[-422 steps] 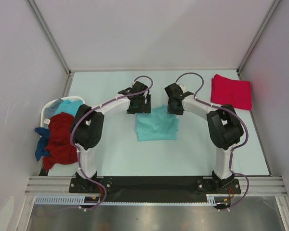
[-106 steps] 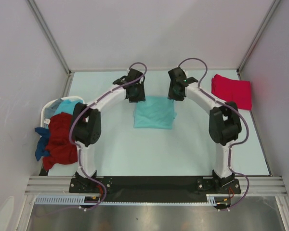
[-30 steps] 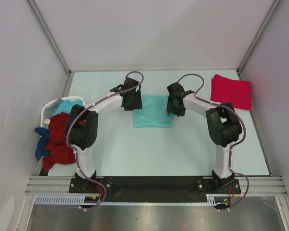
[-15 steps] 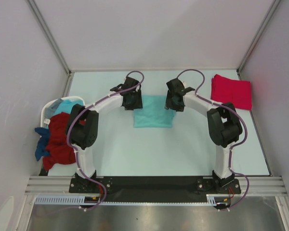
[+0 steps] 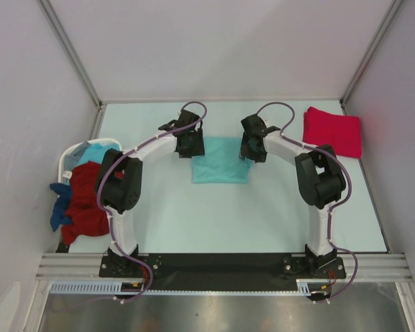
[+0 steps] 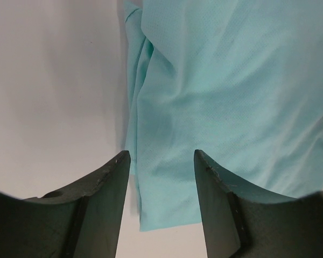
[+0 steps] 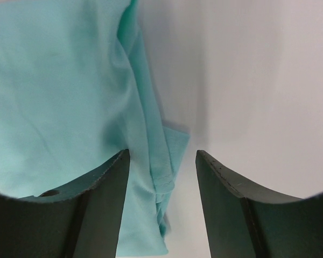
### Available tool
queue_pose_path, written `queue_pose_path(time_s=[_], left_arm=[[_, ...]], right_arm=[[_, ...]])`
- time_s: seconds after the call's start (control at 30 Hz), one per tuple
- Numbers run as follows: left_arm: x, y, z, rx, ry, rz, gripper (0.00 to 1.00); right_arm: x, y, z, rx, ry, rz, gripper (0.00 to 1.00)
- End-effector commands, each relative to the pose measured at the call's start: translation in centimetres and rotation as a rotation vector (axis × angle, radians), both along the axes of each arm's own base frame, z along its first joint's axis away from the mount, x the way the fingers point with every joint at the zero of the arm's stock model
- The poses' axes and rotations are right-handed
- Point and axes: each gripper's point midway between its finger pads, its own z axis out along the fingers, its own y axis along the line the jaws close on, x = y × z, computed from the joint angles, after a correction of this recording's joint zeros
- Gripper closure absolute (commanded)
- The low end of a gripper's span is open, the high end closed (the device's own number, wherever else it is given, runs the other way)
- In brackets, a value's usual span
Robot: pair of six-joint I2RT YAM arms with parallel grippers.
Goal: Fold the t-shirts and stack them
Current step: Put the neatly folded tshirt into the corner of the board with both arms
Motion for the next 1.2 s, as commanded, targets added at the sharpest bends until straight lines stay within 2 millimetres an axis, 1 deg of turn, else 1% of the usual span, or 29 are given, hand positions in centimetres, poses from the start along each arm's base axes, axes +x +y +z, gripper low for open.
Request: queue_pose_path(time_s=[0.0, 0.3, 0.37, 0.7, 0.93, 1.0, 1.17], left_arm=[[1.3, 0.0, 1.3, -0.014, -0.036, 0.001, 0.43], [1.5, 0.1, 0.9, -0.012, -0.028, 0.007, 0.43], [1.5, 0.2, 0.4, -0.01, -0.016, 0.009, 0.43], [1.7, 0.1, -1.5, -0.036, 0.031, 0.032, 0.43], [1.8, 0.5, -2.3, -0.031, 0.046, 0.044, 0.43], [1.5, 0.2, -2.5, -0.05, 0.06, 0.031, 0.43], [1.2, -0.3, -4.0, -0.078, 0.1, 0.028, 0.43]], right_arm=[[0.3, -0.2, -1.2, -0.005, 0.01, -0.002, 0.42], [0.2, 0.1, -2.1, 0.004, 0.034, 0.003, 0.42], [0.1, 0.2, -2.5, 0.005, 0.044, 0.006, 0.42], [0.1, 0.3, -2.5, 0.008, 0.045, 0.011, 0.42], [0.1, 0.2, -2.6, 0.008, 0.047, 0.01, 0.42], [0.2, 0.2, -2.6, 0.009, 0.047, 0.009, 0.41], [0.1, 0.2, -3.0, 0.013, 0.057, 0.009, 0.42]])
